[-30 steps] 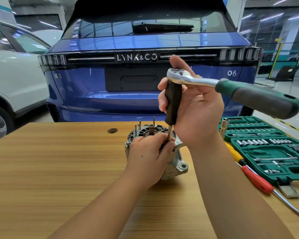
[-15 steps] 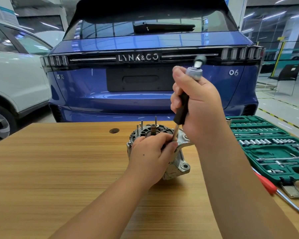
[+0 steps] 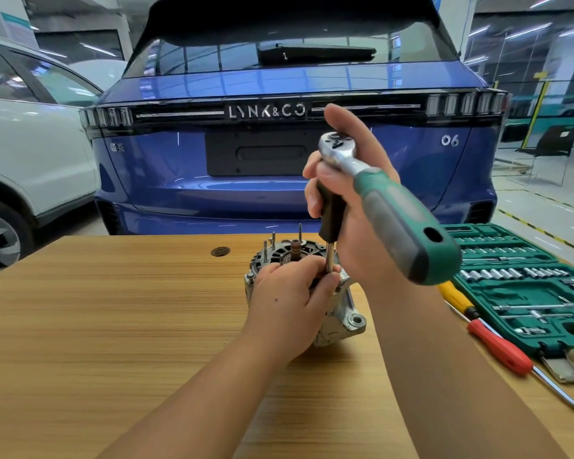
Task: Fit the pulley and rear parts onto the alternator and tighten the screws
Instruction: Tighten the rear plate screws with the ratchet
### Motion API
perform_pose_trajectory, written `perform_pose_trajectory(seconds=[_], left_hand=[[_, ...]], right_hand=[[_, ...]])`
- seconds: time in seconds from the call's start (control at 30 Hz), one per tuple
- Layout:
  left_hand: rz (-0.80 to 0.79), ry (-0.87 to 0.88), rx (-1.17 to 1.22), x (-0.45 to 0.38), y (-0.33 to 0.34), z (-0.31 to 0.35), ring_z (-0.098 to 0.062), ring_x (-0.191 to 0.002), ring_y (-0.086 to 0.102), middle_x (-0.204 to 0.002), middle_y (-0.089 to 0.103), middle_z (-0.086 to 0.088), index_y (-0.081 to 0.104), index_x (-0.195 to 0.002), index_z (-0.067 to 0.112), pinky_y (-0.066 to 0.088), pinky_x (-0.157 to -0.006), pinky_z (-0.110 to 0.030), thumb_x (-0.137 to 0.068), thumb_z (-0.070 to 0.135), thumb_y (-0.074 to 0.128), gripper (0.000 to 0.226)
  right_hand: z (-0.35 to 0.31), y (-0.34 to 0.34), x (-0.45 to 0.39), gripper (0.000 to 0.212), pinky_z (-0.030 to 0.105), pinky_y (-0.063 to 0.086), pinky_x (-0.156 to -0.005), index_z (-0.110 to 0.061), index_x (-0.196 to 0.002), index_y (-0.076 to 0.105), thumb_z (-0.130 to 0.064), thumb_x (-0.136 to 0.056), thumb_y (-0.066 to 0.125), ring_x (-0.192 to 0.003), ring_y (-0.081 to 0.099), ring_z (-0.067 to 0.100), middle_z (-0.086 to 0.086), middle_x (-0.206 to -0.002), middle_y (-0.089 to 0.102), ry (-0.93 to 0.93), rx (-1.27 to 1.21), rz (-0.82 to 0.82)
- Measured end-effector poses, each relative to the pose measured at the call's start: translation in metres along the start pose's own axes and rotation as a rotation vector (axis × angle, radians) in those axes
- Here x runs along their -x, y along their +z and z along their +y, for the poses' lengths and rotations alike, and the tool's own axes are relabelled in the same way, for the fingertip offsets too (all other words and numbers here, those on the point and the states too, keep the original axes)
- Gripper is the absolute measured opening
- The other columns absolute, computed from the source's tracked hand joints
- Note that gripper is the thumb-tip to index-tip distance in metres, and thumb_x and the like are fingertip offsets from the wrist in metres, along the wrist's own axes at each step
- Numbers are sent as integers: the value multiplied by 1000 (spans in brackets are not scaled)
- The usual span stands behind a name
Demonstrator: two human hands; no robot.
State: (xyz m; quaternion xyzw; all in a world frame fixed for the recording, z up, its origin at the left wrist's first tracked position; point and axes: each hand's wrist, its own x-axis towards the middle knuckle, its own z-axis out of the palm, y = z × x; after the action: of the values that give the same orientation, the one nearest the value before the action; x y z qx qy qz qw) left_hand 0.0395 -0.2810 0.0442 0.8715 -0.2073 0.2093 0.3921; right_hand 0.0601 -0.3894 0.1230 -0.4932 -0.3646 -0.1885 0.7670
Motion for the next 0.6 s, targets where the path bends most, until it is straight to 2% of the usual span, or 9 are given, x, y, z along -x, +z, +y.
perform_pose_trajectory(seconds=[0.1,0.13,0.2,0.27,0.37,0.43,0.47,0.53,0.6], left_hand=[[-1,23,-35,-1,2,0,3,-63,47,-67,53,39,34,-61,40,41,-94,-49,-103,35,47,44],[7,26,-26,-1,2,-1,2,-62,47,-66,53,39,34,-61,40,41,-94,-49,-103,34,48,45],[29,30,14,-1,4,-4,1,-66,51,-62,56,27,41,-63,39,43,-94,-51,-103,33,51,41],[32,29,61,-1,4,-6,0,-78,56,-69,58,22,52,-77,38,43,-97,-50,-101,35,52,24],[4,53,-46,-2,5,-7,6,-76,52,-75,61,21,60,-94,37,36,-101,-42,-103,39,46,16],[-5,51,-66,-2,5,-7,6,-78,51,-83,65,20,65,-103,33,31,-104,-39,-103,42,43,24],[-9,47,-64,-2,5,-7,7,-81,51,-88,67,19,67,-107,33,30,-104,-38,-103,44,42,27],[-11,44,-53,-2,4,-7,10,-82,50,-87,68,19,67,-109,34,29,-103,-35,-102,45,42,28],[-2,40,-42,-2,4,-6,9,-79,51,-79,65,19,66,-103,34,31,-102,-36,-103,43,46,22]], right_hand=[[-4,-7,-5,43,28,46,-57,-23,-120,67,-6,-96,37,-62,54,23,10,-81,64,149,-208,-35],[-4,-7,-5,40,28,47,-59,-21,-122,66,-12,-95,37,-65,57,21,10,-84,64,158,-234,-52],[-5,-4,-4,35,29,48,-59,-21,-125,62,-21,-96,42,-65,58,20,9,-85,64,151,-196,-41],[-4,0,-2,31,27,50,-56,-19,-127,58,-21,-97,50,-63,59,18,10,-86,63,156,-211,8],[-4,4,0,28,24,41,-53,-13,-117,60,-23,-91,66,-57,47,16,2,-76,58,100,-82,153],[-6,3,0,13,26,30,-48,-14,-95,64,-22,-88,72,-53,30,19,-2,-65,47,62,62,250],[-7,2,-1,12,27,28,-48,-14,-87,63,-21,-88,72,-54,25,22,-1,-64,42,70,78,282],[-10,-3,-1,11,25,31,-50,-13,-94,61,-20,-89,68,-53,30,17,-1,-66,45,128,23,249],[-12,-4,0,23,24,36,-54,-15,-116,59,-14,-93,63,-55,40,14,0,-72,49,145,-61,159]])
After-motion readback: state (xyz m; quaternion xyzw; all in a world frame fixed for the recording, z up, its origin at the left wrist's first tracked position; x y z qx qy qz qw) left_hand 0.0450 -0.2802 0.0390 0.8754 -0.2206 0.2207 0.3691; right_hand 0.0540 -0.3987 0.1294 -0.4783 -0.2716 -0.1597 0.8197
